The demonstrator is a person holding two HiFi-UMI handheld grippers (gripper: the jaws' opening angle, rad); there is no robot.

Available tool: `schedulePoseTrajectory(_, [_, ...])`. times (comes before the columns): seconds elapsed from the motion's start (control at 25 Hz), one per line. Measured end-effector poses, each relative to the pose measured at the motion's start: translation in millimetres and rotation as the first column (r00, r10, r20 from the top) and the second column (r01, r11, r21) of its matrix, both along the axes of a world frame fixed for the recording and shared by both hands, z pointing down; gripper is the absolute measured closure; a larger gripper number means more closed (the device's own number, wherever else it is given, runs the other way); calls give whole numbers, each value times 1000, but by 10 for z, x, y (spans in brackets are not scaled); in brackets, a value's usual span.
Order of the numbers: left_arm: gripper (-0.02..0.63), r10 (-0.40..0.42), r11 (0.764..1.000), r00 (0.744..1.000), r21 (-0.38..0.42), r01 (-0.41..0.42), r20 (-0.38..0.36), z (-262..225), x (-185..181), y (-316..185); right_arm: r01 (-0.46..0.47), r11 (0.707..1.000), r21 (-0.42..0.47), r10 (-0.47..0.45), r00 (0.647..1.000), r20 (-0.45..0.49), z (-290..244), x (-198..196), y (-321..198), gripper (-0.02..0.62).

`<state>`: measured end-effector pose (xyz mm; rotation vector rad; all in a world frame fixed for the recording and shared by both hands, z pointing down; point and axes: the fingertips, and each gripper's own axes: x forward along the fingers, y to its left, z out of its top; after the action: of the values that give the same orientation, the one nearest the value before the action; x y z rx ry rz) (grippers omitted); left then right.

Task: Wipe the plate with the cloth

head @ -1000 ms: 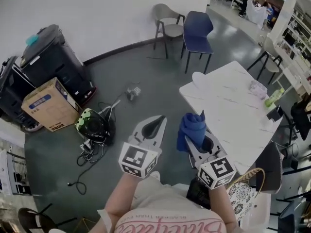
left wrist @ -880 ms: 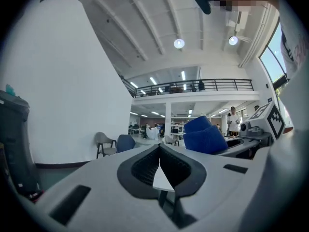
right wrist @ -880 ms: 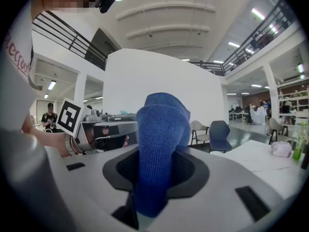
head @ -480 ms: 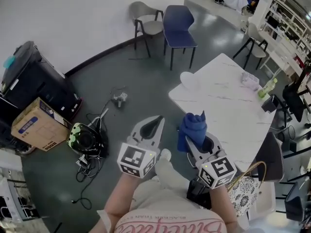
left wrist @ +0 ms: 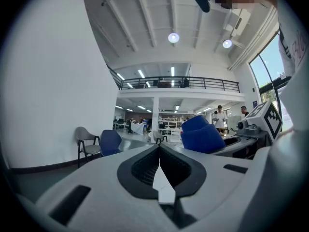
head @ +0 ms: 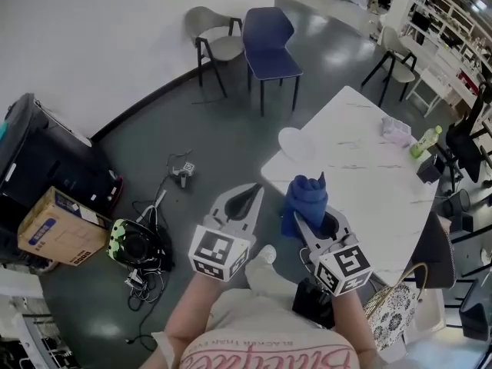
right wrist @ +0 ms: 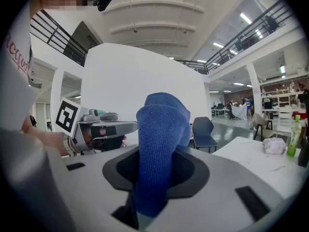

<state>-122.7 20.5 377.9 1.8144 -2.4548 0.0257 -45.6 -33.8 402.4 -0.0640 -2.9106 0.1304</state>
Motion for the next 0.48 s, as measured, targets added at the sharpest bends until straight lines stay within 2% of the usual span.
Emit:
schedulePoseTrajectory(0.2, [604, 39, 999, 999, -10, -39, -8, -6, -420, -474, -52, 999, -12, 52, 999, -6, 2, -354, -424, 474])
schedulePoseTrajectory(0.48, [604, 117, 993, 993, -26, -117, -14, 1, -818, -1055, -133, 991, -32, 132, 991, -14, 12, -727, -931, 474])
